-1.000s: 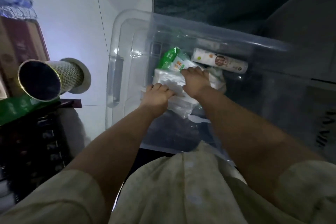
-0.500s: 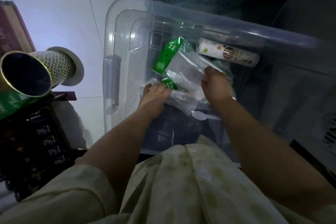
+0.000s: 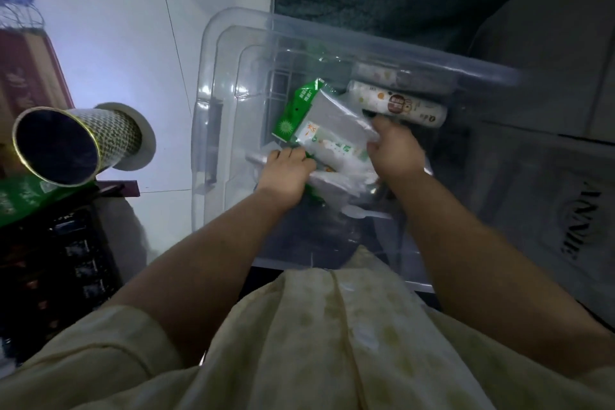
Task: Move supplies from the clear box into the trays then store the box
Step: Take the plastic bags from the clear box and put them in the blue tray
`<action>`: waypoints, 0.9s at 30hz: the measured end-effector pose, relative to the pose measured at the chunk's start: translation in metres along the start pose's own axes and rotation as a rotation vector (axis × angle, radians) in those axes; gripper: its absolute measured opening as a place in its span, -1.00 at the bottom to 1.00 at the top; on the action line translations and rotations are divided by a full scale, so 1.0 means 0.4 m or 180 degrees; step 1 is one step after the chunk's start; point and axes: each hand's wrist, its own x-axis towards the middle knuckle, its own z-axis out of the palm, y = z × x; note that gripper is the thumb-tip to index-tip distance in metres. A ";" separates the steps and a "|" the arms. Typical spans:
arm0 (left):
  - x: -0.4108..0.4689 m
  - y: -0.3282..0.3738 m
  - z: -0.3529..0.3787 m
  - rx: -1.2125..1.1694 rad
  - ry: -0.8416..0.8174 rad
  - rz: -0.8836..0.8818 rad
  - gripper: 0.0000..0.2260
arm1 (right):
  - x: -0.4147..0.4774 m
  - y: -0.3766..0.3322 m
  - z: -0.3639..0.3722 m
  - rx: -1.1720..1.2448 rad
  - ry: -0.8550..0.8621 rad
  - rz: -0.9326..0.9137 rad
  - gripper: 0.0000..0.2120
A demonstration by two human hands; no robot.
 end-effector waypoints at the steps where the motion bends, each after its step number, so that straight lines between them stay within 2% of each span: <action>1: -0.021 0.007 -0.038 -0.0009 0.0141 0.0024 -0.69 | -0.019 -0.009 -0.034 -0.0013 0.0000 -0.0043 -0.78; 3: -0.050 0.014 -0.096 0.0035 0.0308 0.0060 -0.65 | -0.042 -0.024 -0.082 -0.0037 0.0034 -0.0223 -0.78; 6: -0.113 0.051 -0.199 0.0212 0.0730 0.0153 -0.62 | -0.111 -0.055 -0.182 -0.0106 0.0177 -0.0439 -0.66; 13: -0.235 0.133 -0.382 0.0093 0.1779 0.0570 -0.68 | -0.318 -0.128 -0.346 -0.0207 0.0978 -0.0333 -0.58; 17: -0.306 0.143 -0.441 0.0321 0.1929 0.1066 -0.67 | -0.450 -0.163 -0.349 0.0023 0.1363 0.0053 -0.62; 22: -0.387 0.157 -0.466 0.0916 0.1969 0.2030 -0.65 | -0.626 -0.195 -0.262 0.0619 0.1955 0.0725 -0.65; 27: -0.466 0.225 -0.447 0.1598 0.1883 0.2913 -0.59 | -0.822 -0.191 -0.170 0.0940 0.2461 0.1349 -0.85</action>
